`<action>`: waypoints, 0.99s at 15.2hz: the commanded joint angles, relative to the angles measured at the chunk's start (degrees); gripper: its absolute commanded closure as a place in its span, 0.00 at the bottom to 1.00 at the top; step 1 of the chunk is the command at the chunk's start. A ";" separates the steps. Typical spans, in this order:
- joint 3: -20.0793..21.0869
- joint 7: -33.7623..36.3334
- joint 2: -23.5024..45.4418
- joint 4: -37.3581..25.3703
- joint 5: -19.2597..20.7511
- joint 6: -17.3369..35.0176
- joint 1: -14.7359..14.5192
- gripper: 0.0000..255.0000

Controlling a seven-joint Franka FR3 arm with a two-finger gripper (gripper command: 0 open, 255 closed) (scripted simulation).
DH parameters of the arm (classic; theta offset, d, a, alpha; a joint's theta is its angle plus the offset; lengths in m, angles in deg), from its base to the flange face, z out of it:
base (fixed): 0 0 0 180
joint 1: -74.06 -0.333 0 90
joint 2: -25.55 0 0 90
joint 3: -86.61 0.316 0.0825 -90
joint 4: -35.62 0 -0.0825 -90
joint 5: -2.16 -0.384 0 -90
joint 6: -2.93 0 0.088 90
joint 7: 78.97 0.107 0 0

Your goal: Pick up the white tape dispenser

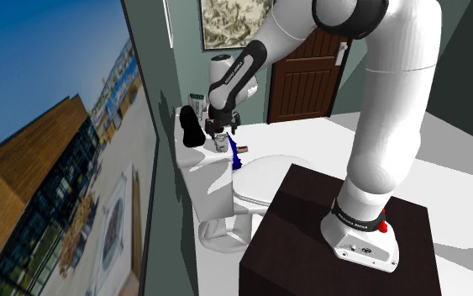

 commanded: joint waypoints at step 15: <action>-0.74 1.49 8.01 -2.43 0.40 6.03 0.11 1.00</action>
